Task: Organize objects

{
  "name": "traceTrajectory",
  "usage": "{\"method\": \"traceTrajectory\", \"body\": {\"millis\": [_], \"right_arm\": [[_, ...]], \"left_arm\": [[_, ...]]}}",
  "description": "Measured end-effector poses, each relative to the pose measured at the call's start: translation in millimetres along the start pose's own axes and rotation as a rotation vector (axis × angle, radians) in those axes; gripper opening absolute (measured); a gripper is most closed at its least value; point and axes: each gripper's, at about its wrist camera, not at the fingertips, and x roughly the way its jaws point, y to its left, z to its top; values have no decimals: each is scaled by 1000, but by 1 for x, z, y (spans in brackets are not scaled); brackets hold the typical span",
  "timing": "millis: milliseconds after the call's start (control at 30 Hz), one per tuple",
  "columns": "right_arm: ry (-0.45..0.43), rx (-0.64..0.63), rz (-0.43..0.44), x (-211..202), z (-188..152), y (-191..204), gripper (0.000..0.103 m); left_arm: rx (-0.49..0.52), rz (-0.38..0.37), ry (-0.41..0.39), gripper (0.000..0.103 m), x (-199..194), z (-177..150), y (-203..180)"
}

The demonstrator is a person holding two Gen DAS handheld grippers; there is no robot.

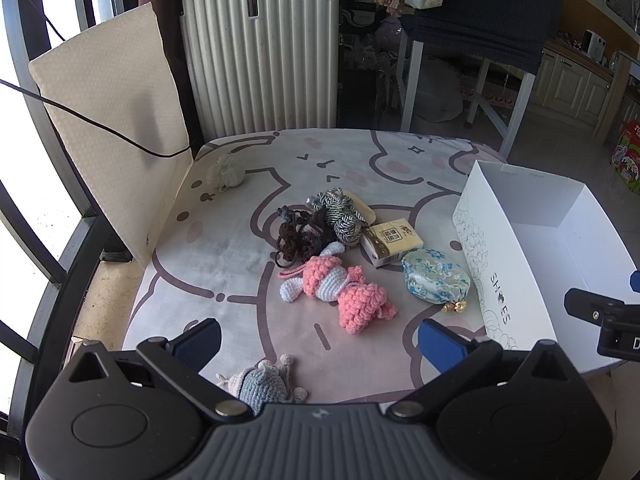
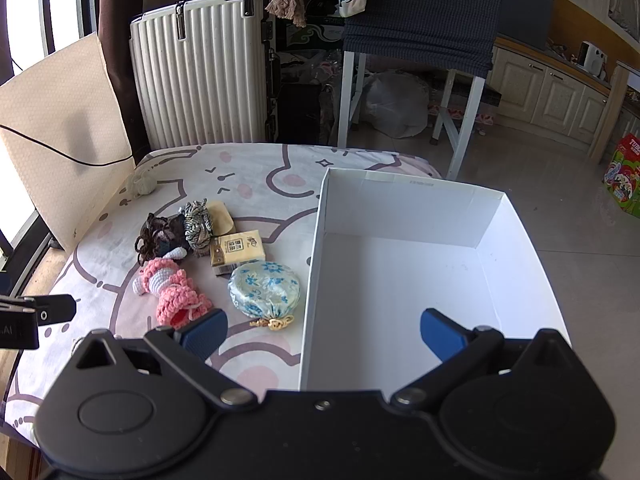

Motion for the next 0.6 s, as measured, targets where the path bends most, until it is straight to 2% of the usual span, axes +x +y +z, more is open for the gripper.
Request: {"method": "traceTrajectory", "body": {"millis": [600], "right_arm": [[2, -6, 10, 1, -1, 0, 103]], "left_arm": [[7, -4, 0, 103, 0, 1, 0]]}}
